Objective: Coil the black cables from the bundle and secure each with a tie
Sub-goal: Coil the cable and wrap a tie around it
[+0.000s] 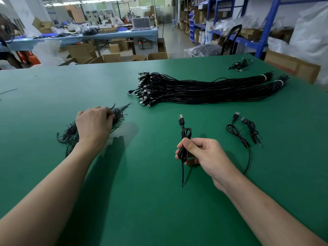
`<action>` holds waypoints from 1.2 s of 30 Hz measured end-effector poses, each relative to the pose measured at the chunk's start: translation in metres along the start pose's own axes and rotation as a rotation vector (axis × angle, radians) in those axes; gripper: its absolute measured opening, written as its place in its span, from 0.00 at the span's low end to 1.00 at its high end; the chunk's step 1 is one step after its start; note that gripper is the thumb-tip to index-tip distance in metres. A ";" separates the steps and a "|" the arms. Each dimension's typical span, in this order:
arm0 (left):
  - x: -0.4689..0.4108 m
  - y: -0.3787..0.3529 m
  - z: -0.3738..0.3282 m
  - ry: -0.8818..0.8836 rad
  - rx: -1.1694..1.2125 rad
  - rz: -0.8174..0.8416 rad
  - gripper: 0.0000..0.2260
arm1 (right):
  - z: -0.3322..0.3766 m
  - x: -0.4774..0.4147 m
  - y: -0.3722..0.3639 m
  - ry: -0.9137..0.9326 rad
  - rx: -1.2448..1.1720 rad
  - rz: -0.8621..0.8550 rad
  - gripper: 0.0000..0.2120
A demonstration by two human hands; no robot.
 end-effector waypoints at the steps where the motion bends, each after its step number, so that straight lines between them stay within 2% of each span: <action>1: 0.000 0.004 -0.001 -0.009 0.049 -0.031 0.05 | 0.000 0.000 0.000 0.001 -0.001 0.002 0.15; 4: 0.000 0.017 0.004 0.078 0.337 -0.076 0.05 | 0.000 0.000 0.000 -0.001 -0.020 0.002 0.16; 6: 0.002 0.020 0.004 0.176 0.572 -0.030 0.06 | 0.000 0.000 0.001 -0.001 -0.041 -0.003 0.15; 9: 0.026 0.023 -0.031 0.207 0.917 0.154 0.02 | 0.002 -0.001 -0.001 0.025 -0.078 -0.002 0.15; 11: 0.057 0.024 -0.069 0.129 1.064 0.310 0.05 | 0.004 -0.002 -0.003 0.045 -0.103 0.004 0.14; 13: 0.091 0.021 -0.102 0.065 1.127 0.465 0.07 | 0.006 -0.001 -0.004 0.061 -0.114 0.001 0.14; 15: 0.116 0.015 -0.118 0.083 1.159 0.564 0.07 | 0.007 -0.001 -0.003 0.071 -0.118 -0.014 0.13; 19: 0.133 0.013 -0.120 0.187 1.288 0.590 0.05 | 0.007 -0.001 -0.003 0.065 -0.132 -0.024 0.12; 27: 0.141 0.014 -0.121 0.147 1.351 0.689 0.06 | 0.004 -0.001 0.001 0.079 -0.043 -0.025 0.12; 31: 0.141 0.003 -0.116 0.289 1.449 0.812 0.07 | 0.010 -0.001 -0.002 0.152 0.098 0.030 0.13; 34: 0.146 -0.011 -0.116 0.414 1.511 1.001 0.12 | 0.013 0.000 -0.004 0.183 0.159 0.057 0.13; 36: 0.150 -0.017 -0.117 0.471 1.557 1.137 0.13 | 0.014 0.001 -0.005 0.189 0.197 0.069 0.10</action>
Point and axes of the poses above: each hand's wrist, its own x-axis away from the middle knuckle, its own y-axis out of the back of the hand, z = x × y, the point moved 9 cm from there along -x, towards the middle knuckle, and after that the axes turned 12 degrees about y, right-handed, at the moved point
